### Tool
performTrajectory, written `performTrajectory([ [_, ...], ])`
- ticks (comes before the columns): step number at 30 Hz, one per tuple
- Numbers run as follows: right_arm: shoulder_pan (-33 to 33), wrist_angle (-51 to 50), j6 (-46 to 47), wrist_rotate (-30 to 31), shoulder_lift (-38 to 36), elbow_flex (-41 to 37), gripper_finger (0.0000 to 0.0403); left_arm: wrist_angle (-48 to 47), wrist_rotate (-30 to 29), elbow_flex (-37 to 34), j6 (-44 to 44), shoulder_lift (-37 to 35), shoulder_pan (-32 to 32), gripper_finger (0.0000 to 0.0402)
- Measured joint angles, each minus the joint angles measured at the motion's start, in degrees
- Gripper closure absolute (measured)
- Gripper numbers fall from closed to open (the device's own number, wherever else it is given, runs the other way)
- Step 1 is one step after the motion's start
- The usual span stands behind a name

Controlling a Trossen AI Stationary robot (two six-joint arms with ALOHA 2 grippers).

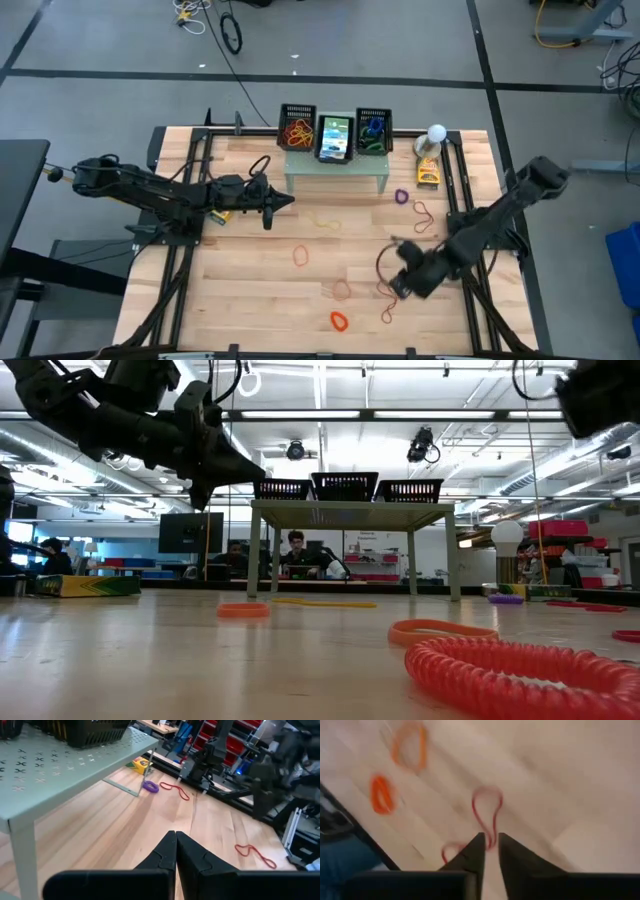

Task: Pick & Place Office Desk Supplies
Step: Put the red rubber band into the left black bin on the shelf

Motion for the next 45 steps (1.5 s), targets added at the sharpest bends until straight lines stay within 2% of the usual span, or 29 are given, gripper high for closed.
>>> performTrajectory([
  [4,2.4,0.8,5.9,-4.0,8.8,3.2,0.0291,-0.1,-0.1,0.0,1.3,0.0,0.0,0.0393],
  [8,2.0,0.9,7.6,-5.5,14.7,6.0,0.0234,-0.2,0.0,0.0,2.5,0.0,0.0,0.0393],
  [10,1.5,0.9,7.6,-6.6,17.3,7.0,0.0216,-0.2,0.0,0.0,2.7,0.0,0.0,0.0392],
  [13,0.7,0.8,7.2,-9.2,20.9,7.8,0.0210,-0.4,0.0,0.0,3.1,0.0,0.0,0.0392],
  [20,-0.2,0.4,5.2,-13.9,26.0,9.2,0.0258,-0.8,1.4,0.0,3.0,0.0,0.0,0.0392],
  [24,-0.6,-0.3,4.9,-14.1,26.2,9.8,0.0320,-1.0,1.6,0.0,1.3,0.0,0.0,0.0393],
  [27,-1.2,0.5,1.4,-12.6,26.6,12.3,0.0383,-1.1,1.5,0.0,0.4,-0.3,0.1,0.0395],
  [28,-1.5,1.0,-0.3,-11.8,26.6,13.7,0.0392,-1.1,1.5,0.0,0.5,-0.4,0.1,0.0396],
  [31,-3.4,0.0,-6.3,-9.8,26.3,18.1,0.0391,-1.4,3.0,0.0,0.9,-0.8,0.1,0.0395],
  [38,-10.8,-10.1,-21.3,1.4,26.4,31.6,0.0399,-1.6,12.3,0.0,-3.3,-1.0,2.2,0.0388],
  [45,-21.5,-12.0,-40.1,8.3,26.3,40.8,0.0401,-0.6,22.2,1.2,-11.5,-1.0,6.0,0.0345],
])
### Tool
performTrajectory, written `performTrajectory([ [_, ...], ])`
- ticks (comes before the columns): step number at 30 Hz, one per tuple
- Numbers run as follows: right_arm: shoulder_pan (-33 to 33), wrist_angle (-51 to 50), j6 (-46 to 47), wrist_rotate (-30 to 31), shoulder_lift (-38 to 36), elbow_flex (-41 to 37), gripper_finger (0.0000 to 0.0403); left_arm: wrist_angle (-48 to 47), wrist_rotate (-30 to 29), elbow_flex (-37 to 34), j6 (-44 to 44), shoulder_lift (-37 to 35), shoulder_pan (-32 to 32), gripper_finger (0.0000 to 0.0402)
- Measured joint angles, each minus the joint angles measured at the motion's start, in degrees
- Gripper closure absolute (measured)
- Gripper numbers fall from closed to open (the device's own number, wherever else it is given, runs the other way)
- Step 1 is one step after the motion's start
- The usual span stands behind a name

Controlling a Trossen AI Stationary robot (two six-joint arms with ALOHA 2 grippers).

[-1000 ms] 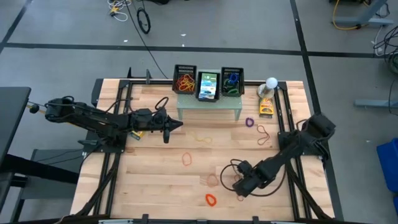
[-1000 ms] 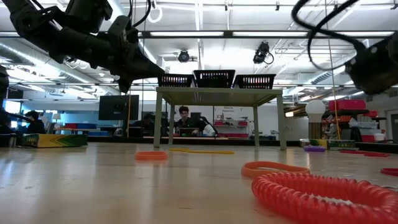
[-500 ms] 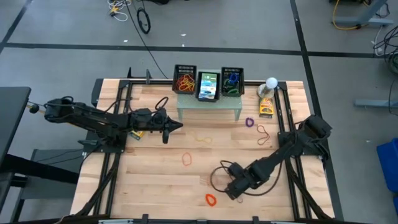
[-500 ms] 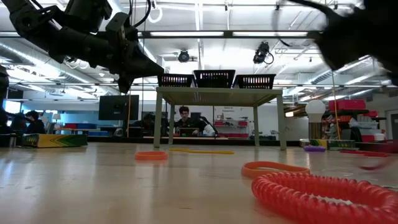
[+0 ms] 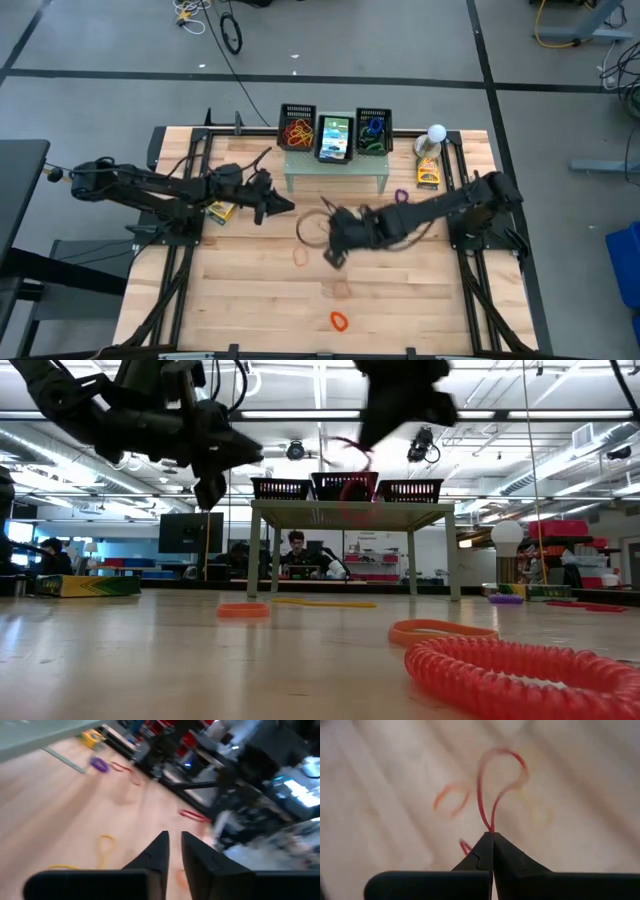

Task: Pick & Place Office Desk Supplies
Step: Put the red rubber band into the left black bin on the shelf

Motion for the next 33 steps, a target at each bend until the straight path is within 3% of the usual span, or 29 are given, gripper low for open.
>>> performTrajectory([
  [7,-8.2,1.8,-13.9,4.5,0.0,5.4,0.0402,0.3,9.3,3.8,-18.5,0.0,4.1,0.0262],
  [16,-11.9,8.2,-22.4,4.9,0.0,6.5,0.0402,0.6,6.8,5.6,-27.7,0.2,5.8,0.0165],
  [27,-13.3,14.6,-27.1,5.0,0.0,6.5,0.0403,6.6,1.3,5.6,-28.3,0.3,5.7,0.0190],
  [33,-13.7,15.8,-27.5,5.1,0.0,6.5,0.0403,6.6,0.0,5.6,-27.8,0.3,5.7,0.0237],
])
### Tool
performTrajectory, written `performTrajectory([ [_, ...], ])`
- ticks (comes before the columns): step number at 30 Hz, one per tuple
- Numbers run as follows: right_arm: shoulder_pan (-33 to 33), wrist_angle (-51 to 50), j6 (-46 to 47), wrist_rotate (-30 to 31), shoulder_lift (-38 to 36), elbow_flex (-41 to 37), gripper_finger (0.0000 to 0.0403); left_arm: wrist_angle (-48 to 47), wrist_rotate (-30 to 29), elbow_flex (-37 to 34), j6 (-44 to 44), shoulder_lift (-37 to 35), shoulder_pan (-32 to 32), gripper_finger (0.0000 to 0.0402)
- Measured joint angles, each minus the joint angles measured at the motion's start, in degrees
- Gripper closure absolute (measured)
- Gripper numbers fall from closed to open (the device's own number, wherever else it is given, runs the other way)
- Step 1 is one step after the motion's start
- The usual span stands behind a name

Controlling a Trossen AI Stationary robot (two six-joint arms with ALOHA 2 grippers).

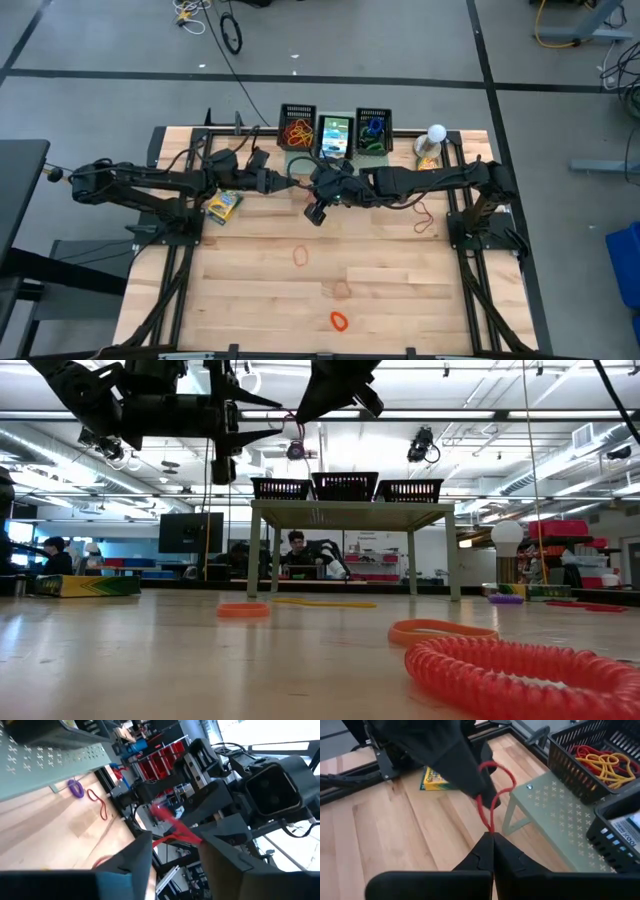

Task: Pick & Place Office Desk Supplies
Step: Put the red rubber band into the left black bin on the shelf

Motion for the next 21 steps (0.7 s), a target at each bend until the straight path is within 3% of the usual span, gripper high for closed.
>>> performTrajectory([
  [8,0.0,0.0,-1.9,-1.4,0.0,0.0,0.0402,3.3,-1.9,0.0,0.0,0.0,1.9,0.0390],
  [17,0.0,2.7,-4.3,-1.9,0.0,0.0,0.0388,4.9,-1.5,0.0,0.5,0.0,2.2,0.0395],
  [21,-0.1,2.8,-4.9,-1.9,0.0,0.0,0.0398,5.2,1.6,0.0,0.0,0.0,2.2,0.0356],
])
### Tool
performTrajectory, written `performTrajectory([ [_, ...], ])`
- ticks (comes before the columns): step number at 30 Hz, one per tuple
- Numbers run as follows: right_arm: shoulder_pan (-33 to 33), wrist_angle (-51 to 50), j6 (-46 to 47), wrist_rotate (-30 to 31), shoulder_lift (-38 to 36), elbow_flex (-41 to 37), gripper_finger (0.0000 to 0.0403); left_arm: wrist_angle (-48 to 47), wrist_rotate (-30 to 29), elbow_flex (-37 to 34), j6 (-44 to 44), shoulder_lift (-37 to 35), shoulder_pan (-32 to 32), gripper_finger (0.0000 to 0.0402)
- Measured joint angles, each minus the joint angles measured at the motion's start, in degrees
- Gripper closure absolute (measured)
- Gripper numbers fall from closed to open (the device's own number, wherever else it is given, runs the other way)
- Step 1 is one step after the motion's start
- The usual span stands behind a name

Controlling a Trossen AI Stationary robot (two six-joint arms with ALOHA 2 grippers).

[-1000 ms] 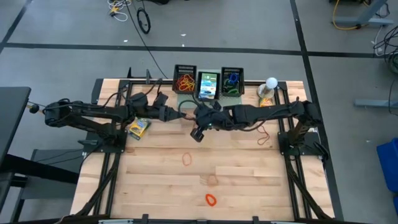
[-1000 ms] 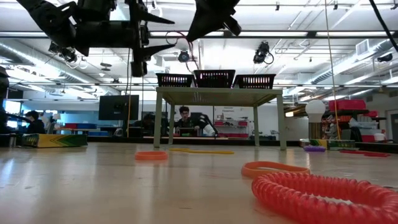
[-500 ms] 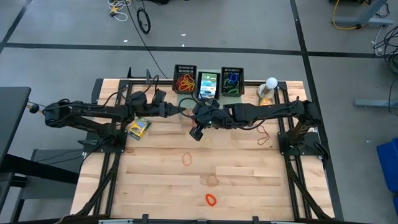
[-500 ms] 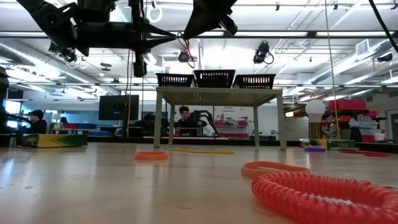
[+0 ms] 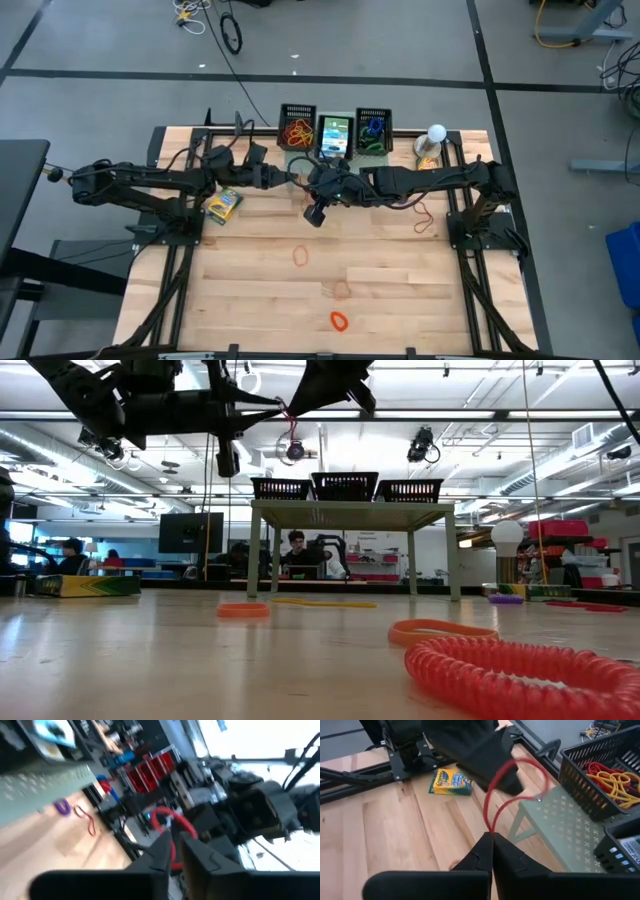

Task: Pick & Place Office Desk Supplies
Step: Put the red rubber band into the left black bin on the shelf

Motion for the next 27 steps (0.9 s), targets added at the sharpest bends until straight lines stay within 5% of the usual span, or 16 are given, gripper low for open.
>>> performTrajectory([
  [9,-0.8,0.2,-1.1,-0.2,0.0,0.0,0.0399,-0.4,1.6,0.0,-1.1,0.0,0.0,0.0201],
  [15,-1.3,0.6,-1.3,-0.3,0.0,0.0,0.0401,-0.4,4.0,0.0,-0.9,0.0,0.0,0.0136],
  [21,-1.4,4.0,-3.6,-1.6,0.0,0.0,0.0401,3.0,1.2,0.0,2.6,0.0,0.0,0.0136],
  [27,-1.5,4.7,-4.2,-1.9,0.0,0.0,0.0402,7.1,-0.5,0.0,3.8,0.0,0.0,0.0212],
])
